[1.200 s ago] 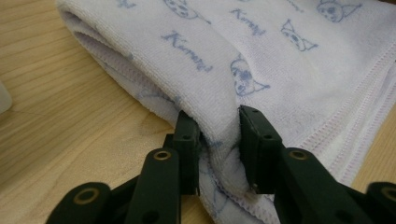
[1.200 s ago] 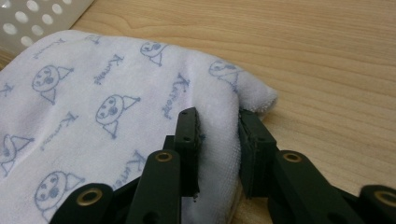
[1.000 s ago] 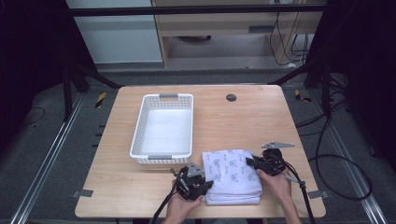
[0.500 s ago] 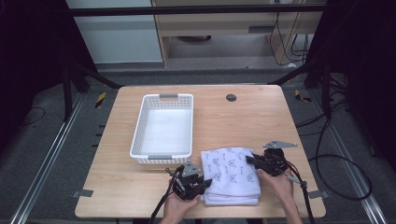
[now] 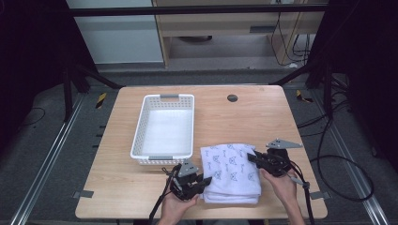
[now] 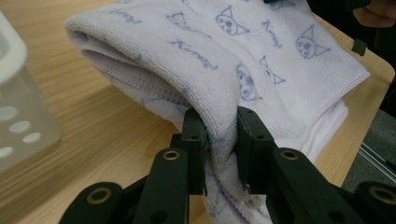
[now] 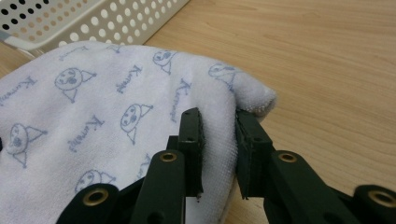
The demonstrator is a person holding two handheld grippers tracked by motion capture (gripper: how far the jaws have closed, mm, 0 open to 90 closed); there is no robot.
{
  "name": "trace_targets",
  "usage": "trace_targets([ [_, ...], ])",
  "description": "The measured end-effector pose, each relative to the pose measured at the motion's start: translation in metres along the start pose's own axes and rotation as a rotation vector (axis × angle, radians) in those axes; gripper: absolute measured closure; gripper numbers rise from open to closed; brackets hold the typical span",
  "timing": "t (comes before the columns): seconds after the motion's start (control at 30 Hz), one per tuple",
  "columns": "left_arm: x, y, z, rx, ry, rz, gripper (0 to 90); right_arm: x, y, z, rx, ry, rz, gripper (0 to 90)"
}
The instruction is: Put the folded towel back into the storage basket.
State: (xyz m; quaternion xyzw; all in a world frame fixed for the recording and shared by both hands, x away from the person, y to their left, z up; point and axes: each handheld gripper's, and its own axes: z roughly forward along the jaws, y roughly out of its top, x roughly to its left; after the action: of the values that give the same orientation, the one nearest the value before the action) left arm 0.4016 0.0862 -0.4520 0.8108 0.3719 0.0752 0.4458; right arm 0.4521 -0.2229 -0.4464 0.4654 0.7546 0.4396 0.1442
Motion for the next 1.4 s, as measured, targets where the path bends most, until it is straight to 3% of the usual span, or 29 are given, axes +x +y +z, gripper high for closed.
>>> trace_targets([
  [0.4, -0.005, 0.009, -0.014, -0.034, 0.023, 0.045, 74.4, 0.007, 0.009, -0.01, -0.044, -0.005, -0.02, 74.6],
  [1.4, -0.007, 0.027, -0.046, -0.116, 0.031, 0.058, 74.5, 0.026, 0.03, -0.028, -0.135, -0.005, -0.066, 74.9],
])
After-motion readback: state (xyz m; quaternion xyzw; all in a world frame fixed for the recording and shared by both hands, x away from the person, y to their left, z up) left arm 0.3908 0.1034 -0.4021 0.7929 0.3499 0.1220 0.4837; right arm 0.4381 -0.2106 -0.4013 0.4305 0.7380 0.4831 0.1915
